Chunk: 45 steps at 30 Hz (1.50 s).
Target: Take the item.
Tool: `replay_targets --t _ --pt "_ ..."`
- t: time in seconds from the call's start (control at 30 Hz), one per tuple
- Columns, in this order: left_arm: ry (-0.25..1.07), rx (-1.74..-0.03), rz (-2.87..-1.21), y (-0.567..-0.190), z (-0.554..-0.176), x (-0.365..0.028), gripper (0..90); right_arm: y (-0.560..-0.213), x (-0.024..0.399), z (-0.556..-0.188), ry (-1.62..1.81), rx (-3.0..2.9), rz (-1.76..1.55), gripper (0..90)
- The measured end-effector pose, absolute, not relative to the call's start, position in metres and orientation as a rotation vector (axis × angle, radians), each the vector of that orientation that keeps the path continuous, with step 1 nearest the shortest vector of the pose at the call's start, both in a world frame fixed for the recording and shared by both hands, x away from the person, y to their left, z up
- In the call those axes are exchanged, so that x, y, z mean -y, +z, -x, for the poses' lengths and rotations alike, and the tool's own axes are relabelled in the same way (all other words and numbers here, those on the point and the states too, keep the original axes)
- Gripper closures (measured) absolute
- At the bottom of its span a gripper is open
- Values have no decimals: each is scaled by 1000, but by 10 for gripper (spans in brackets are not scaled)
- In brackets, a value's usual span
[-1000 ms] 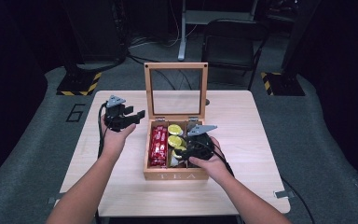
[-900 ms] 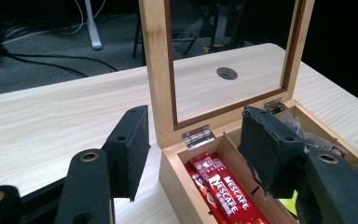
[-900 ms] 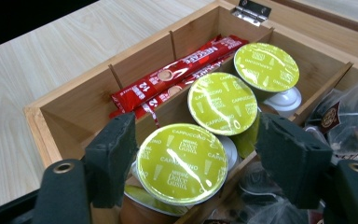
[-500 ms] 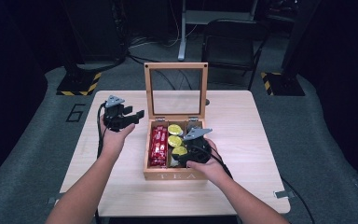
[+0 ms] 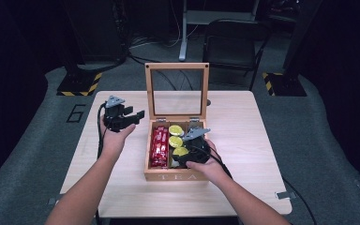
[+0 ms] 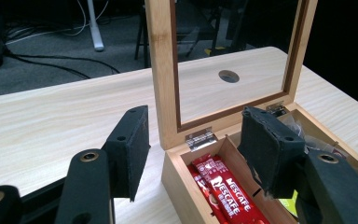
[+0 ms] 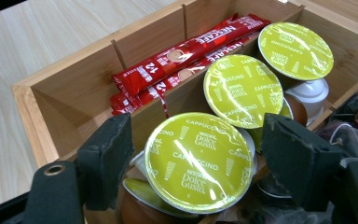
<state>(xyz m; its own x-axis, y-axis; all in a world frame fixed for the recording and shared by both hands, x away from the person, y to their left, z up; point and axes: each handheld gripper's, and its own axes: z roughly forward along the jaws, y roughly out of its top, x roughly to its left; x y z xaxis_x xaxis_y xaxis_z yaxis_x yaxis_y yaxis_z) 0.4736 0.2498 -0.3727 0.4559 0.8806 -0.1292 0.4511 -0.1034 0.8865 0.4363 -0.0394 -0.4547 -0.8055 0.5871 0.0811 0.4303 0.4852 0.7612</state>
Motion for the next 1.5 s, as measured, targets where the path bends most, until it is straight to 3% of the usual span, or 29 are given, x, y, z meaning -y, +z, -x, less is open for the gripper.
replay_targets --t 0.57,1.5 --pt "553 -1148 -1731 -373 -473 -249 426 -456 38 -435 1165 -2561 -861 367" --pt "563 -1147 -1731 -371 -471 -249 426 -436 48 -427 1220 -2490 -814 373"
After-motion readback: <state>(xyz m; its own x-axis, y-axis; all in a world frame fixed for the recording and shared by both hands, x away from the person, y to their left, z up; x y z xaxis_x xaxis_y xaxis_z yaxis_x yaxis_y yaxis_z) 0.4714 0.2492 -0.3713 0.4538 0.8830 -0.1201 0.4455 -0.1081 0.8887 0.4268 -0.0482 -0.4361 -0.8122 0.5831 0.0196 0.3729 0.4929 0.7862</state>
